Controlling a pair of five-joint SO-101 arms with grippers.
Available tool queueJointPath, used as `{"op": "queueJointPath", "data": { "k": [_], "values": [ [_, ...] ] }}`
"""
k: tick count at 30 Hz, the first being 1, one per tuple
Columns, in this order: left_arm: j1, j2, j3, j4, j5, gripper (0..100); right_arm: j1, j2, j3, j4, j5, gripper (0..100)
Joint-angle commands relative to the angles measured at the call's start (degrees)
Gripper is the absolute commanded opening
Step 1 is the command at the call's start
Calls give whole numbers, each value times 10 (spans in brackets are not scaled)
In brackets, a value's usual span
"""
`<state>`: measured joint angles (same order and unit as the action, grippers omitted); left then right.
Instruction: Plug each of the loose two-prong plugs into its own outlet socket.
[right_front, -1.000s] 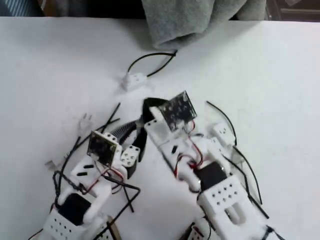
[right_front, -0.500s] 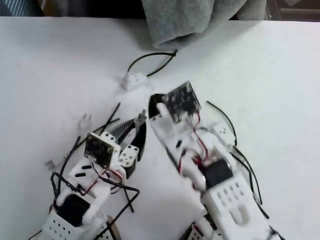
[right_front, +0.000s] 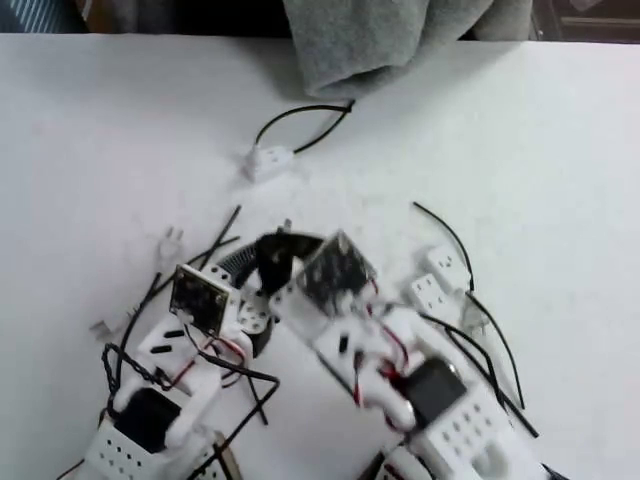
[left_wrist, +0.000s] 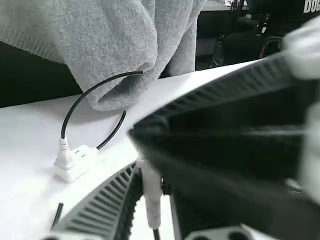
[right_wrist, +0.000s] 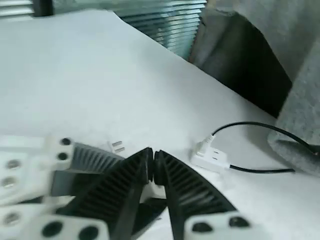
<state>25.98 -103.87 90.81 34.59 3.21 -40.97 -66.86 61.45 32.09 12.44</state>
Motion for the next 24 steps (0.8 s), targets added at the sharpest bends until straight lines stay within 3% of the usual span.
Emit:
{"op": "queueJointPath", "data": {
  "k": [1,6,12,16,24],
  "values": [
    [-2,-7,-11,-11,-1,21,95,134,-2,-100,42,19],
    [-2,-7,-11,-11,-1,21,207,288,-37,-190,66,19],
    [-2,-7,-9,-13,-1,21,263,372,-111,-172,64,19],
    [-2,-7,-8,-13,-1,21,218,298,-148,-91,62,19],
    [-2,-7,-14,-16,1,21,19,135,-158,5,64,19]
  ]
}}
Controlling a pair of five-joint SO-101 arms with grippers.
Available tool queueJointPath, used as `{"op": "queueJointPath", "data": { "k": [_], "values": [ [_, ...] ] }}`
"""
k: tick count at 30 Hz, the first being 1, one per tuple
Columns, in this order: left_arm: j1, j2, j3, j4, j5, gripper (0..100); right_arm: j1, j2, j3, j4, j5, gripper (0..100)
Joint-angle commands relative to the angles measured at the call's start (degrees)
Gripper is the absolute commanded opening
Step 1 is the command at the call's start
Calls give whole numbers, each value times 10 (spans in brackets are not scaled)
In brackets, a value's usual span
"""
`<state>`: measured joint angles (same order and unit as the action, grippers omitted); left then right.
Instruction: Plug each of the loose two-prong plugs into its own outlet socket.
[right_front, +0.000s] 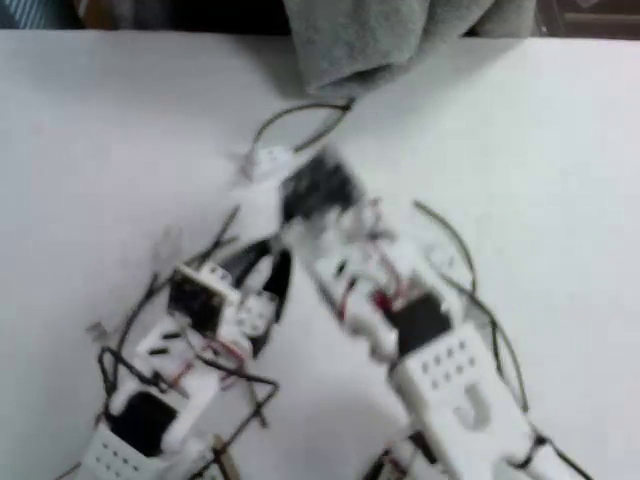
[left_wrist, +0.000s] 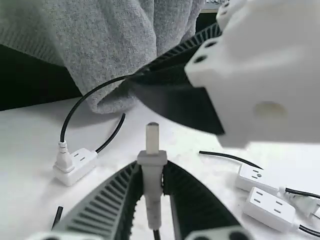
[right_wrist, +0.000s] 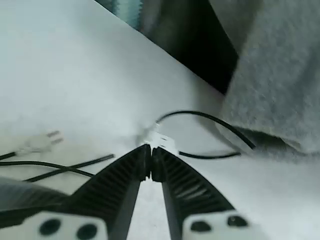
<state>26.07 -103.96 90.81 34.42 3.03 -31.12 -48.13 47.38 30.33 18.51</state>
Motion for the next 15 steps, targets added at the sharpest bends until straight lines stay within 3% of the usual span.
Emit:
{"op": "queueJointPath", "data": {
  "k": [1,7,15],
  "values": [
    [-3,-7,-18,-19,4,21,-85,-51,-16,22,4,19],
    [-2,-7,-28,-94,4,21,-65,-1,-18,0,5,19],
    [0,-7,-44,-112,1,21,32,175,-32,-128,6,19]
  ]
}}
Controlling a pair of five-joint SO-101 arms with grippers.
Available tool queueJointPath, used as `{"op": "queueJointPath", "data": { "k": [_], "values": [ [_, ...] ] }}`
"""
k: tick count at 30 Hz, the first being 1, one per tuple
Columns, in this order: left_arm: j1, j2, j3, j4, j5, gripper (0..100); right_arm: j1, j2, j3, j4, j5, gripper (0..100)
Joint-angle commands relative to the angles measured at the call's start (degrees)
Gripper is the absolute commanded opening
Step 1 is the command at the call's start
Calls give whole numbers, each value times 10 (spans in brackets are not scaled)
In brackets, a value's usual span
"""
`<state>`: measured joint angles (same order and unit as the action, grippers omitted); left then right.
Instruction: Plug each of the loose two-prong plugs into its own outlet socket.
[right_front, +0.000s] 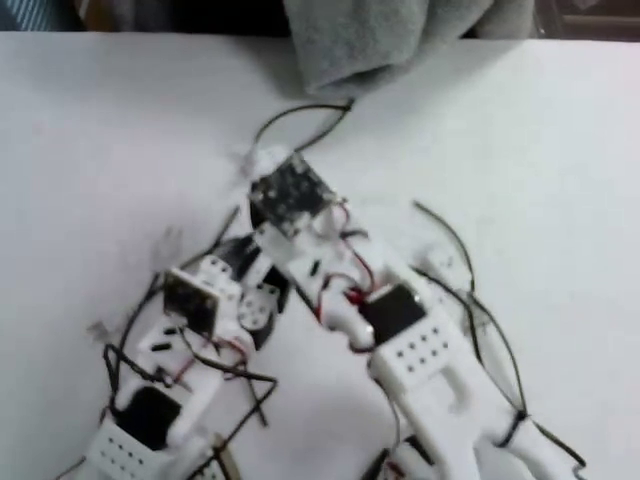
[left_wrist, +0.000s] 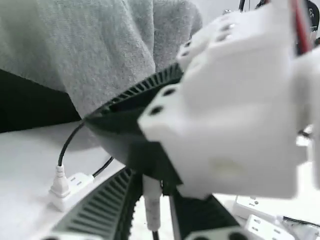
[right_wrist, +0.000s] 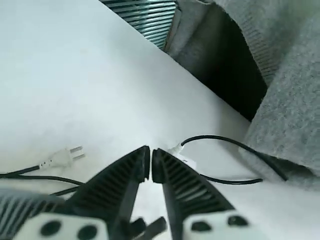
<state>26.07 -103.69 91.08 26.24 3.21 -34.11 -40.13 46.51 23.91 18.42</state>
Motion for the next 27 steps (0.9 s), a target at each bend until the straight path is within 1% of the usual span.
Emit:
{"op": "queueJointPath", "data": {
  "k": [1,6,11,17,23,26,27],
  "values": [
    [0,-9,-52,-32,-1,21,73,124,-35,-73,7,19],
    [-2,-9,-67,-33,-1,21,131,253,-116,-73,7,19],
    [-2,-9,-67,-33,-1,21,179,284,-149,-73,7,19],
    [-2,-9,-64,-33,-1,21,199,236,-149,-63,6,19],
    [-4,-9,-62,-28,-1,21,175,106,-149,25,2,19],
    [-32,-9,-60,-8,4,21,177,54,-149,64,2,19],
    [-47,-8,-59,2,4,21,188,45,-149,75,2,19]
  ]
}}
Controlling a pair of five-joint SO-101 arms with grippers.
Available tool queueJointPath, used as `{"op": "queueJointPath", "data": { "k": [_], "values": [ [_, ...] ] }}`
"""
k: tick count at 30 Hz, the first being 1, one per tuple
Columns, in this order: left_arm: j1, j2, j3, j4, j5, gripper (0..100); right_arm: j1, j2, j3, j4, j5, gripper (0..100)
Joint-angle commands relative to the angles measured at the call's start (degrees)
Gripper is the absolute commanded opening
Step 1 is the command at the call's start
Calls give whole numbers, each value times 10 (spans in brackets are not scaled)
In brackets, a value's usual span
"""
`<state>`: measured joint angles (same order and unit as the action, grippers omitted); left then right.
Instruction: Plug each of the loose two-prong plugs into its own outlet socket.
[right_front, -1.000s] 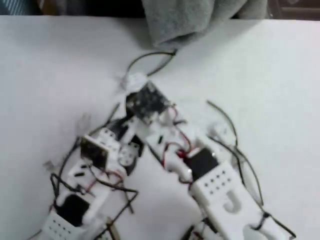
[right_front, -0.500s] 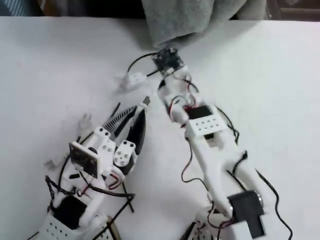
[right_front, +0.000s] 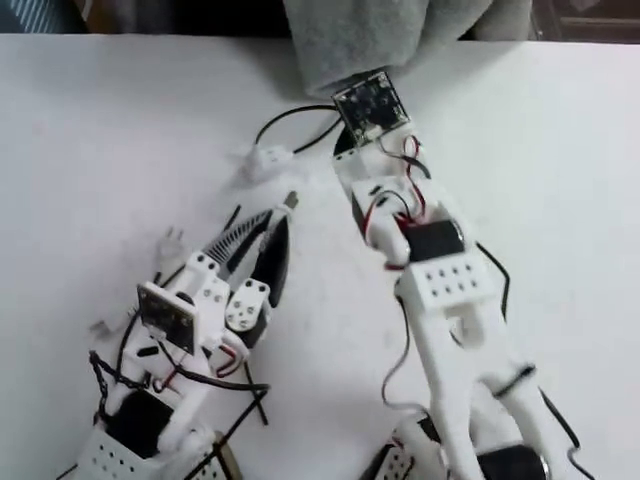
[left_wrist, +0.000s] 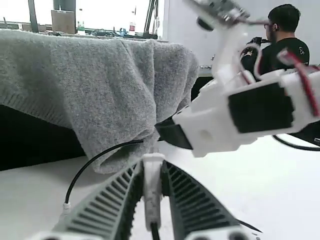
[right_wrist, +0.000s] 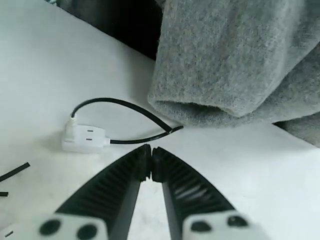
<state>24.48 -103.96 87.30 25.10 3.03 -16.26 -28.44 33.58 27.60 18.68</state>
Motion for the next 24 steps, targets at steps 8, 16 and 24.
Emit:
{"op": "queueJointPath", "data": {
  "k": [8,16,24],
  "values": [
    [-95,-5,-24,94,5,21,126,-18,25,109,-58,19],
    [-97,160,-140,100,5,21,185,133,38,167,-109,19],
    [-138,583,-469,198,90,22,208,263,37,146,-153,19]
  ]
}}
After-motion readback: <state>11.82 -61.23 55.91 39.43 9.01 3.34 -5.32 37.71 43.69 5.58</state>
